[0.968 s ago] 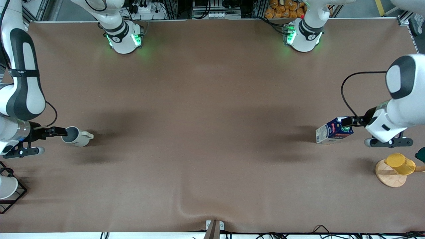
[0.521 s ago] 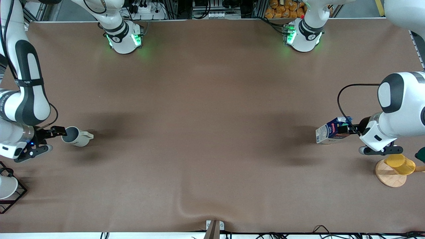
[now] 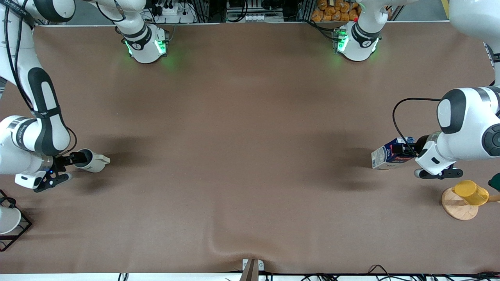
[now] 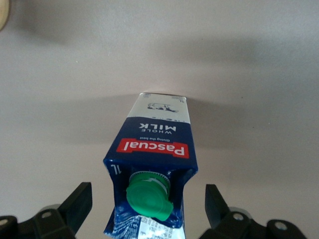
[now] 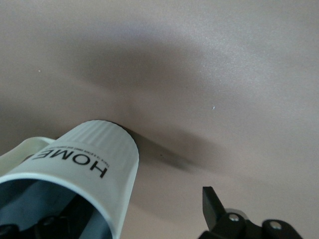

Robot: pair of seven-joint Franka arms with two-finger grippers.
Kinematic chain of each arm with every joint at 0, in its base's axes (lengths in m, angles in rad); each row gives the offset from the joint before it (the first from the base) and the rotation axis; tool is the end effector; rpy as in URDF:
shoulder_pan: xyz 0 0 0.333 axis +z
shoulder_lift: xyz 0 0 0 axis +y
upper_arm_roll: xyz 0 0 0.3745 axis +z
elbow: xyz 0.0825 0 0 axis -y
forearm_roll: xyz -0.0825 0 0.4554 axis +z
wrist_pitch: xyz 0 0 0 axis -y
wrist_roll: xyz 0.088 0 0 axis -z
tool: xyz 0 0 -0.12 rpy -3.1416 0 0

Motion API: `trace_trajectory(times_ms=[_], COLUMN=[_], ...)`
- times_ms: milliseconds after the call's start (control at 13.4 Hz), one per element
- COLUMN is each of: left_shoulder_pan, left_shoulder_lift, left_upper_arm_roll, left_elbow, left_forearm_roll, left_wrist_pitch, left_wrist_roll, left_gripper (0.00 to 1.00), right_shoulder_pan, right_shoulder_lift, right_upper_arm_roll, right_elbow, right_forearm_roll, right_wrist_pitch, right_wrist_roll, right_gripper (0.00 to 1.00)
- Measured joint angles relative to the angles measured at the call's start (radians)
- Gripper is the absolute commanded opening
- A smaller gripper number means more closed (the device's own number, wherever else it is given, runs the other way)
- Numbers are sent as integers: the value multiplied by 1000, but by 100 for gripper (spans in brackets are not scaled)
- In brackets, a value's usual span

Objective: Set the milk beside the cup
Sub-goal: 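Close the right gripper on the mug while the left gripper grips the milk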

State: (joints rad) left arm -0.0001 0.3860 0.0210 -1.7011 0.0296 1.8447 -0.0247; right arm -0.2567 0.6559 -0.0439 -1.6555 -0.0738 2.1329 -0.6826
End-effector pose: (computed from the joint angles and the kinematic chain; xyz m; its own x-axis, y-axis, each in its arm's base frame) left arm 0.7106 0.0163 0.3583 0.9702 0.0374 -0.2392 0.0287 -0.9988 -0.0396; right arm 0.7172 -0.2231 0.2000 0.8888 0.4169 -0.1902 0.4153 -0.9083 -0.0501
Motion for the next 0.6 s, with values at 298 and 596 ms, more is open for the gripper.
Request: trace_trajectory(times_ms=[298, 596], left_shoulder_pan=[13, 6], left_shoulder_lift=[13, 15], left_upper_arm_roll=[1, -4], left_elbow=[-38, -40], left_forearm_roll=[0, 37], left_wrist_pitch=[1, 1], left_wrist_roll=[3, 4], left_gripper=[73, 46], right_shoulder_pan=[-5, -7], right_shoulder_lift=[2, -16], right_upper_arm_roll=[1, 20], right_elbow=[-29, -26], right_forearm_roll=[3, 4], right_wrist_pitch=[38, 44], right_wrist_roll=[-6, -107], right_gripper=[0, 0])
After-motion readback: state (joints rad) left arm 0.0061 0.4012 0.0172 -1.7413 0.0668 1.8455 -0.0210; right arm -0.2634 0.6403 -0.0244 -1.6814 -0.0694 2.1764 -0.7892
